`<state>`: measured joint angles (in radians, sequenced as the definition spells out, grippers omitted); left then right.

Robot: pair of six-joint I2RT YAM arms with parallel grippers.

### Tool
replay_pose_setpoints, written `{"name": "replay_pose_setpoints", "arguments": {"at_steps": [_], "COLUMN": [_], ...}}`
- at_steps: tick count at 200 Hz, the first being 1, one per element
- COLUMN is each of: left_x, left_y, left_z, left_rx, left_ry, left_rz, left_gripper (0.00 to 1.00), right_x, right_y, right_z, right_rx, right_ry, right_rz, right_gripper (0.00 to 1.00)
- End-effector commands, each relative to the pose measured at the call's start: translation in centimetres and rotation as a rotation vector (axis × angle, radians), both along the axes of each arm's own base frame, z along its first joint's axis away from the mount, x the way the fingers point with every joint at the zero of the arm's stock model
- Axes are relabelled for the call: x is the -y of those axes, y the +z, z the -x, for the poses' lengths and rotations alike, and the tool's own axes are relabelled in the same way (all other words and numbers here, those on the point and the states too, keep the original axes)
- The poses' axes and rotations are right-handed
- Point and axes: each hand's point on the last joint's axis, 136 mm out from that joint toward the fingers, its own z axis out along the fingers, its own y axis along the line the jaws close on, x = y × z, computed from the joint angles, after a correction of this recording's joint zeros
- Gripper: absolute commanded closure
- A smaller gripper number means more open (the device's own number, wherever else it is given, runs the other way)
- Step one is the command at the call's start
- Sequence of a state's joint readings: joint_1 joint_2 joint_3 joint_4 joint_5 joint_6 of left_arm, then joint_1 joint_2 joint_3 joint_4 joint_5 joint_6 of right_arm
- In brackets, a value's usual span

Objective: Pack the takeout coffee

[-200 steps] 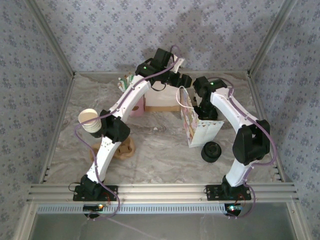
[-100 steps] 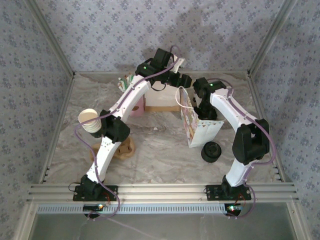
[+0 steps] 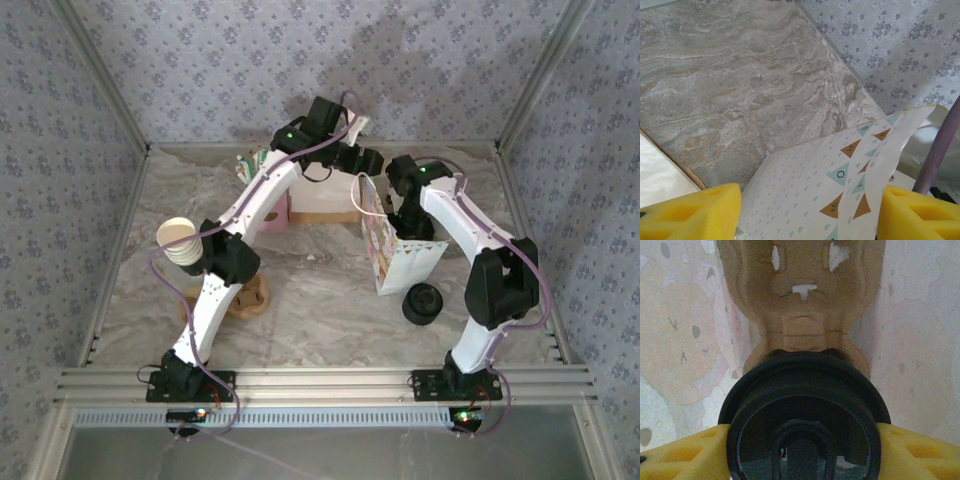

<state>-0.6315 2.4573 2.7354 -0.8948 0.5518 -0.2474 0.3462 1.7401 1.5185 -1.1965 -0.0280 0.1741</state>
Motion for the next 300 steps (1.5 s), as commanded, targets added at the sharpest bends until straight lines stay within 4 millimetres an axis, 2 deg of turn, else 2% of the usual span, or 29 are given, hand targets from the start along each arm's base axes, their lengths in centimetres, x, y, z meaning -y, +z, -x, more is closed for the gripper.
{"name": "replay_pose_setpoints", "arguments": {"at_steps": [1, 40, 96, 124, 300], "left_x": [0.1, 0.1, 0.2, 0.1, 0.2], "left_y": [1.8, 2.0, 1.9, 2.0, 2.0], "left_z": [0.4, 0.4, 0.5, 0.5, 0.5], "left_rx": [0.034, 0.038, 0.036, 0.036, 0.038], "left_ry": [-0.003, -0.003, -0.003, -0.003, -0.002], "left_rz": [0.017, 0.021, 0.021, 0.021, 0.021], "left_gripper": [0.32, 0.32, 0.32, 0.31, 0.31], "right_x": [0.1, 0.1, 0.3, 0.3, 0.3], "right_y": [-2.4, -2.8, -5.0, -5.5, -4.8], "right_z": [0.3, 0.4, 1.0, 1.2, 0.8], "right_rx": [-0.056, -0.063, -0.099, -0.106, -0.08], "right_ry": [0.012, 0.012, 0.012, 0.012, 0.015], "right_rz": [0.008, 0.01, 0.021, 0.018, 0.021], "right_gripper": [0.34, 0.34, 0.34, 0.34, 0.34]}}
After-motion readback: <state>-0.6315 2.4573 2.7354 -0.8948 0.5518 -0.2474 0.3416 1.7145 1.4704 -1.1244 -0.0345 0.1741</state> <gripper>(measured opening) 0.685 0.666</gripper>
